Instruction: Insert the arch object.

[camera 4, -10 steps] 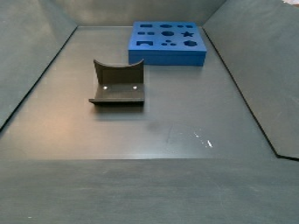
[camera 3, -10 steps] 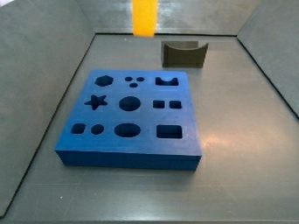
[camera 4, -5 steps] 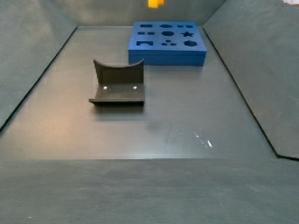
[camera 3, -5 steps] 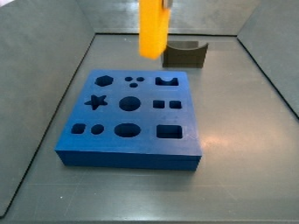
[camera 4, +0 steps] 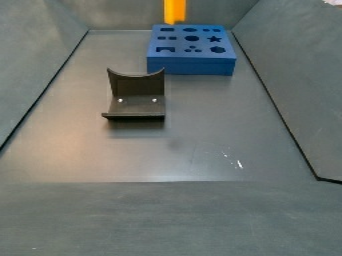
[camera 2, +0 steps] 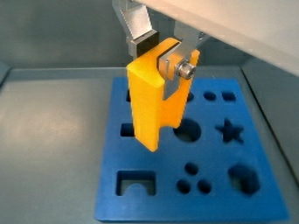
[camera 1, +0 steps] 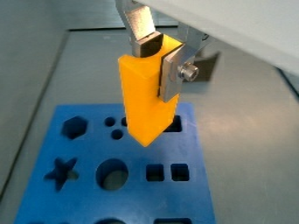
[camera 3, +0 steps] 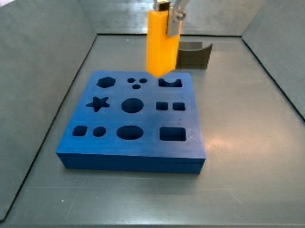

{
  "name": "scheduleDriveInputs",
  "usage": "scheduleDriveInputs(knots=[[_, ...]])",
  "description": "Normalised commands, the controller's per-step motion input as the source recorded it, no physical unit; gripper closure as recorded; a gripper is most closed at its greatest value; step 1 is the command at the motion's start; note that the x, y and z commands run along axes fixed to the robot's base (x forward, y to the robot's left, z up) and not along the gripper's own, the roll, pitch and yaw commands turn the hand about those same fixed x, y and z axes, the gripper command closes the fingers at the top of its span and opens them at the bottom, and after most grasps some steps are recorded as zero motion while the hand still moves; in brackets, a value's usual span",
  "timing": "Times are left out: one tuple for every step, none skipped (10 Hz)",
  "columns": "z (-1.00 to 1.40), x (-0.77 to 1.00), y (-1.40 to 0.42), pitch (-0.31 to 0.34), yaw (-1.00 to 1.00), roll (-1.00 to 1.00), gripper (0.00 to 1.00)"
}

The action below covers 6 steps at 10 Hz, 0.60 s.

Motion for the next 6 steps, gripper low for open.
scheduleDriveInputs(knots=[[-0.23, 0.22, 0.25, -0.047, -0.82, 0.0, 1.0], [-0.23, 0.21, 0.26, -0.051, -0.81, 0.0, 1.0], [-0.18, 0.29, 0.16, -0.05, -0.89, 0.0, 1.0], [-0.21, 0.19, 0.11, -0.046, -0.97, 0.0, 1.0], [-0.22, 0.18, 0.11, -0.039, -0.98, 0.0, 1.0], [-0.23, 0.16, 0.1, -0.03, -0.98, 0.0, 1.0]])
